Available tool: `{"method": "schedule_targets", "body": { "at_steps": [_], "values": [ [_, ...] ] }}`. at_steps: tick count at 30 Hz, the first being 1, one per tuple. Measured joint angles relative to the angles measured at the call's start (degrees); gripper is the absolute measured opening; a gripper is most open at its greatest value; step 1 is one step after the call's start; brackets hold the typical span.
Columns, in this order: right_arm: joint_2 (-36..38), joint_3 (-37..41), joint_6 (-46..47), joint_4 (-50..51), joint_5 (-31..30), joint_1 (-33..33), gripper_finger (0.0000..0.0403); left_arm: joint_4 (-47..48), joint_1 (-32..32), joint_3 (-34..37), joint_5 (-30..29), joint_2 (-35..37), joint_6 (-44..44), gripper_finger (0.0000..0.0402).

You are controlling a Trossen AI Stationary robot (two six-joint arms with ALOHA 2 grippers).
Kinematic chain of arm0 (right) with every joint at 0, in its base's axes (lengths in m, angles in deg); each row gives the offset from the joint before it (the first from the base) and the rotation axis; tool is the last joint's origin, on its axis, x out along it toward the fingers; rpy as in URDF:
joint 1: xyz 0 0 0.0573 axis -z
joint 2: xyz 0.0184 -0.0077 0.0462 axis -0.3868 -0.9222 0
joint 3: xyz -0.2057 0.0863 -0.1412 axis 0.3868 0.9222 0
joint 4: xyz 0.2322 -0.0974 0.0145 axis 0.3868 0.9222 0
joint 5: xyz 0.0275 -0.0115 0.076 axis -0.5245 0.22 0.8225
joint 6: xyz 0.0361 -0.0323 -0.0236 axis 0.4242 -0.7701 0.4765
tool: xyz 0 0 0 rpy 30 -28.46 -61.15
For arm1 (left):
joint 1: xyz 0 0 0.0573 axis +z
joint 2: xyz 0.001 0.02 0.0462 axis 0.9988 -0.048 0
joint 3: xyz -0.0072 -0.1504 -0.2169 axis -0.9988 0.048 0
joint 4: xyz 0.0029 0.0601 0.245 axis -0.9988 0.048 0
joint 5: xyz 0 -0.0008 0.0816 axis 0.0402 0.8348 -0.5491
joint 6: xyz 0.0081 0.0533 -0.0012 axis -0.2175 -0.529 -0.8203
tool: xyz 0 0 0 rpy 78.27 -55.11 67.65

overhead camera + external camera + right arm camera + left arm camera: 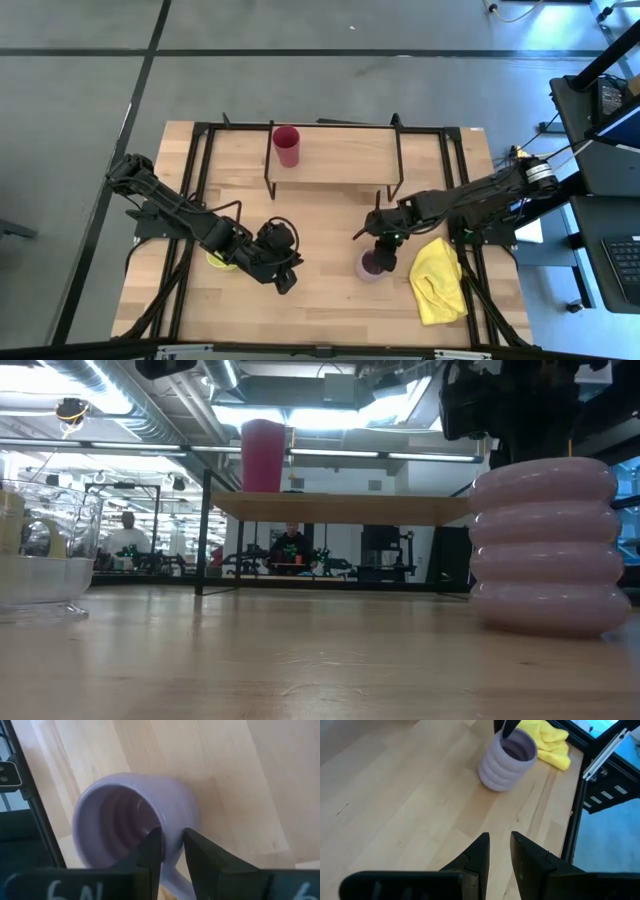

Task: Stack small to large cups/mugs on shelf
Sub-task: Put the violet mug on the shelf

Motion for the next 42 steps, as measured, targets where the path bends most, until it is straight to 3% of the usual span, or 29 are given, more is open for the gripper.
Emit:
{"method": "schedule_targets", "body": {
  "at_steps": [12,19,30,42],
  "values": [
    [-2.1,0.0,-2.1,-1.7,-1.2,-1.1,0.0078,-0.2,0.0,0.0,-1.7,0.0,1.8,0.0071],
    [-2.2,0.1,-8.7,-1.4,-3.2,-1.1,0.0037,-0.2,0.0,0.0,-2.6,0.0,1.9,0.0071],
    [-2.2,0.0,-15.3,-1.4,-3.4,0.0,0.0033,-0.1,0.0,0.0,-3.3,0.0,3.1,0.0071],
    [-2.1,-8.7,-23.8,4.1,-3.2,3.7,0.0032,0.0,0.0,0.0,-4.7,0.0,3.1,0.0071]
  ]
}}
